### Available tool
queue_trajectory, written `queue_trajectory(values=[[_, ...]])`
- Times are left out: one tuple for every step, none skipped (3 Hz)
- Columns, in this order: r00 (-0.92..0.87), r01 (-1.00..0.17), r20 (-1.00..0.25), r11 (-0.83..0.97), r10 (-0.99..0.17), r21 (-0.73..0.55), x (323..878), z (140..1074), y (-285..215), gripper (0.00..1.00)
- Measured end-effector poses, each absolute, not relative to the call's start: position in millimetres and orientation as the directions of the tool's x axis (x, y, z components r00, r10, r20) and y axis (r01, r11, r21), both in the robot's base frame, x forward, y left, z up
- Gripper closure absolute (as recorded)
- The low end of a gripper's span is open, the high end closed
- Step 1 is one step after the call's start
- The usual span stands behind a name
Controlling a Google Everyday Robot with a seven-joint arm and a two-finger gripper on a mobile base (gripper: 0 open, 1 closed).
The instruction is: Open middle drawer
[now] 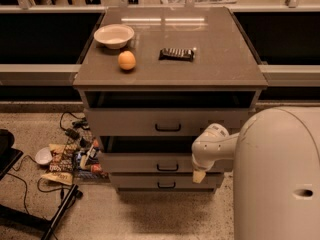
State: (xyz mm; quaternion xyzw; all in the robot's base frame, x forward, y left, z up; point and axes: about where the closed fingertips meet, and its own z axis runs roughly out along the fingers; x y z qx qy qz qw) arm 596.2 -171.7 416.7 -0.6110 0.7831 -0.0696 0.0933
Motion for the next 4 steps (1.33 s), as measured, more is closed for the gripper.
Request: queue_trajectory(values=[[-0.236,-0.944,-0.061,0.244,-0.97,-0.222,595.7,416.0,-171.7,0.0],[-0.236,-0.944,-0.06,0.243,-0.97,-0.221,595.6,416.0,-171.7,0.0],[-0.234,-0.955,-0.039,0.237,-0.971,-0.18,582.2,410.0,-170.8,0.19],[-0.239,-0.964,-0.021,0.24,-0.971,-0.116,554.5,414.6,-166.5,0.5]])
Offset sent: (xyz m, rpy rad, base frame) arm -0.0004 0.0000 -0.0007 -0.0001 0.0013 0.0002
